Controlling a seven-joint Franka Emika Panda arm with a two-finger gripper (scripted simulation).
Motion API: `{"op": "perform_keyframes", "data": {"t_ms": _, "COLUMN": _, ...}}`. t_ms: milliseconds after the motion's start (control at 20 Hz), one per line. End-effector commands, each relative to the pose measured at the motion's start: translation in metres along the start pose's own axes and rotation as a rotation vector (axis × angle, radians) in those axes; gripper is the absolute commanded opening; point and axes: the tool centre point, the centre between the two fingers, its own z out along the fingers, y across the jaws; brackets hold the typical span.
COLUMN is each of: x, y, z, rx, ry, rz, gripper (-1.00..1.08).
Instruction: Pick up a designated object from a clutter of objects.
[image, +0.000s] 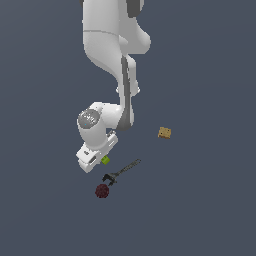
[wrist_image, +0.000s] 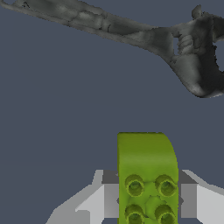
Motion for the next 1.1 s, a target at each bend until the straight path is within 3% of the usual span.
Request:
{"op": "perform_keyframes", "data": {"t_ms": 0, "x": 0.003, "y": -0.001, "z": -0.011, "rx": -0.001, "ry": 0.001, "rz": 0.000, "gripper": -1.00}}
{"op": "perform_keyframes", "data": {"t_ms": 400, "x": 0.021, "y": -0.009, "z": -0.070, "rx": -0.001, "ry": 0.001, "rz": 0.000, "gripper": -1.00}}
{"op": "perform_keyframes", "data": {"t_ms": 1050, "x": 0.064, "y": -0.025, "z": -0.214, "rx": -0.002, "ry": 0.000, "rz": -0.001, "gripper": -1.00}}
